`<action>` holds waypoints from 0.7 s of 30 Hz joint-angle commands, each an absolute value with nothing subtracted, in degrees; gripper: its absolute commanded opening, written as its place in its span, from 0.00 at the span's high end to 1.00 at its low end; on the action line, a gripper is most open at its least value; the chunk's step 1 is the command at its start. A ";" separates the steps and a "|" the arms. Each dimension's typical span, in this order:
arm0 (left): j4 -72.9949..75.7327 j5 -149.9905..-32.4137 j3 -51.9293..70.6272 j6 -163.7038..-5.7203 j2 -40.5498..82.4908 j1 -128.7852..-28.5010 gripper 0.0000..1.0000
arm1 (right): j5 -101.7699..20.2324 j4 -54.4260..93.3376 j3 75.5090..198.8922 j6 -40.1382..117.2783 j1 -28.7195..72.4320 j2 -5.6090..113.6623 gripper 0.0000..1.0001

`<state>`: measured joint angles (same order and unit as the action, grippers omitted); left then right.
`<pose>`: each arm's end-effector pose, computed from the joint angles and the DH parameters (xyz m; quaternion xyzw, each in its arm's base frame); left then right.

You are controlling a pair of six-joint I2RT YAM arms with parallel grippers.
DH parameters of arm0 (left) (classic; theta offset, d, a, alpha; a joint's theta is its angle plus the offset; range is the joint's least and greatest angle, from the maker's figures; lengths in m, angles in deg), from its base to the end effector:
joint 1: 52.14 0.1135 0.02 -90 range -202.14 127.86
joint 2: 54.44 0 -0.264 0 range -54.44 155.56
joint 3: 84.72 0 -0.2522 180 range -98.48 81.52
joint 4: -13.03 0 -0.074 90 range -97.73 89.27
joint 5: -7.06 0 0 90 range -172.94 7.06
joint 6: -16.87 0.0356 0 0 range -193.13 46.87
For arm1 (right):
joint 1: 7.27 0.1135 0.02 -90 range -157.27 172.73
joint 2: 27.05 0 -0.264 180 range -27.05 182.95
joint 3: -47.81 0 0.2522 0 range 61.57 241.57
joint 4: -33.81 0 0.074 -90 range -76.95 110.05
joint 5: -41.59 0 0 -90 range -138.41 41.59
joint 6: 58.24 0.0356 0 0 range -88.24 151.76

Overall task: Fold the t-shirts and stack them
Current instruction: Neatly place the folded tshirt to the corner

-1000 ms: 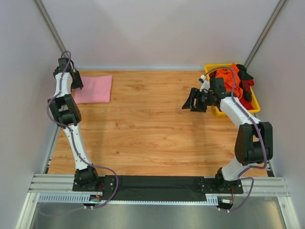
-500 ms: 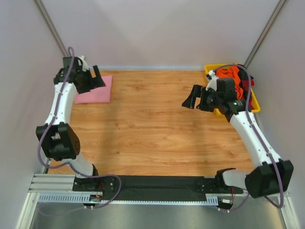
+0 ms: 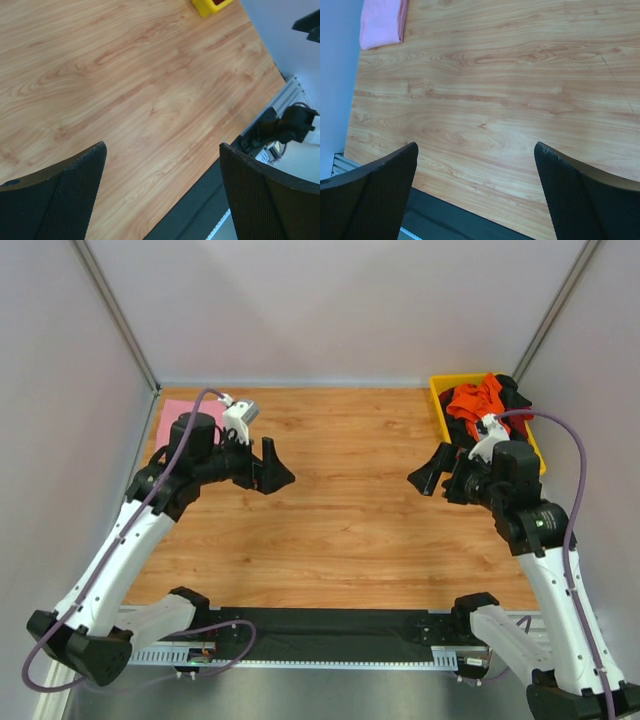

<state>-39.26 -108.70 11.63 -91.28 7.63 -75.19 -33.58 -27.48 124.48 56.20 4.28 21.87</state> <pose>0.1983 -0.1012 0.3853 0.1464 0.8418 -0.3510 0.3832 0.1550 0.0410 0.3700 0.0374 0.8750 0.2531 0.4110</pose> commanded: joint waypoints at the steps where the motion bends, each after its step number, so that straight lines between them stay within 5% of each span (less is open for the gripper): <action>1: -36.68 -110.97 12.61 -92.56 2.70 -76.75 0.01 | -34.00 -28.64 124.58 57.42 4.24 19.18 0.00; 21: -37.83 -110.62 14.98 -91.06 -4.60 -76.75 0.01 | -31.27 -26.27 121.43 58.03 4.24 17.68 0.00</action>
